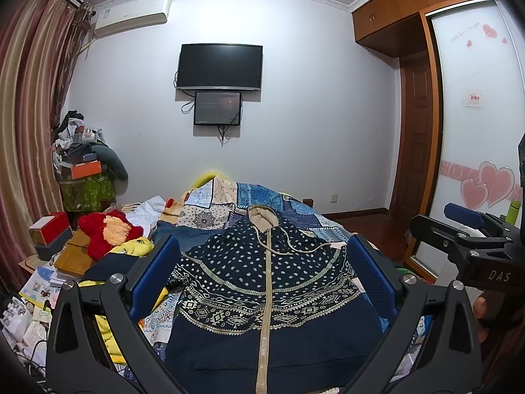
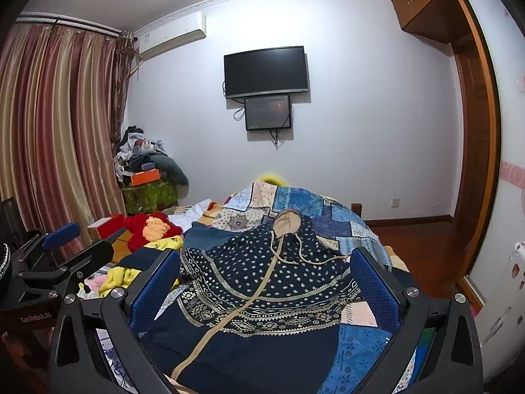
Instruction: Fold large clothes
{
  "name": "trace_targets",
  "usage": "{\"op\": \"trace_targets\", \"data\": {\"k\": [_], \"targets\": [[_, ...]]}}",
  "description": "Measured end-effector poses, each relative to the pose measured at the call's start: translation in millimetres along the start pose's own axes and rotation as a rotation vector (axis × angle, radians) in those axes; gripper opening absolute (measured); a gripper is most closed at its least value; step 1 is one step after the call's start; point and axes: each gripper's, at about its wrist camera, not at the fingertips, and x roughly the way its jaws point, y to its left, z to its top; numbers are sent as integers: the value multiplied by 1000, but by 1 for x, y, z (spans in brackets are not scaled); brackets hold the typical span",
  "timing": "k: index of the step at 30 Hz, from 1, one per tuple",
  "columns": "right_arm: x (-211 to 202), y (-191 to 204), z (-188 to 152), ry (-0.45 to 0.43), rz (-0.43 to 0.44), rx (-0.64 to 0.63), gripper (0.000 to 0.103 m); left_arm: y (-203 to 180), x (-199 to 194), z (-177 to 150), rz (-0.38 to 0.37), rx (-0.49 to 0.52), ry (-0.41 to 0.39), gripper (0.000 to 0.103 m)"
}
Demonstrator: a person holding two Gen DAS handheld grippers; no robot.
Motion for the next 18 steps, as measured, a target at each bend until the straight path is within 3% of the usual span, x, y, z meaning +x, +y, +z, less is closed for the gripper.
{"op": "trace_targets", "data": {"k": [18], "targets": [[0,-1,0,5,-2,-2,103,0,3,-2,7,4,-4,103]]}}
